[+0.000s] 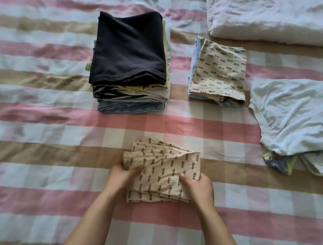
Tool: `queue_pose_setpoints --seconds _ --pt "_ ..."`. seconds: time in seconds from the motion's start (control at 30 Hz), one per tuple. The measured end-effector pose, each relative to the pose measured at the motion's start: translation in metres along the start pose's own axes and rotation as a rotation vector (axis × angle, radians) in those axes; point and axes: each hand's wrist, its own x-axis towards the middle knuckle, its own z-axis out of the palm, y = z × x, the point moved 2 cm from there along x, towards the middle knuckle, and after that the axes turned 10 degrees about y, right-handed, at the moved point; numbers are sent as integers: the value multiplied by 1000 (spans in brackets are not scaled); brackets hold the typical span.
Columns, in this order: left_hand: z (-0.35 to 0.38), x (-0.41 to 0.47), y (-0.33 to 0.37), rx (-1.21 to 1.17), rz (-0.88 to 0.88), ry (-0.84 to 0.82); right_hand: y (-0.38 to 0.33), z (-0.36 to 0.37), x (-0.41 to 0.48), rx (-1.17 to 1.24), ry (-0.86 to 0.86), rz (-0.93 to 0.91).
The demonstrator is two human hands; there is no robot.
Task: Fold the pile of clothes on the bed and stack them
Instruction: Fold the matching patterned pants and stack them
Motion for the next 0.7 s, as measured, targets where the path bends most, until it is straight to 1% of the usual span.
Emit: queue_pose_setpoints --seconds 0.1,0.17,0.27,0.37,0.43,0.53,0.6,0.7 --pt "-1 -2 4 -138 -82 -87 -1 -4 0 25 -68 -37" --pt "-2 -4 7 -173 -90 -136 0 -8 -1 51 -98 -63" --pt "1 -11 13 -177 -73 -220 -1 -22 3 93 -76 -98" --pt "17 -18 33 -131 39 -240 -15 -48 16 153 -16 -154" --pt "38 -20 62 -134 103 -280 -36 -71 33 205 52 -199" --pt "74 -15 119 -162 200 -332 -81 -108 69 288 150 -308" --pt "99 -7 163 -205 264 -352 -115 -129 98 325 179 -362" --pt "133 12 221 -247 362 -305 -157 -142 142 377 208 -386"
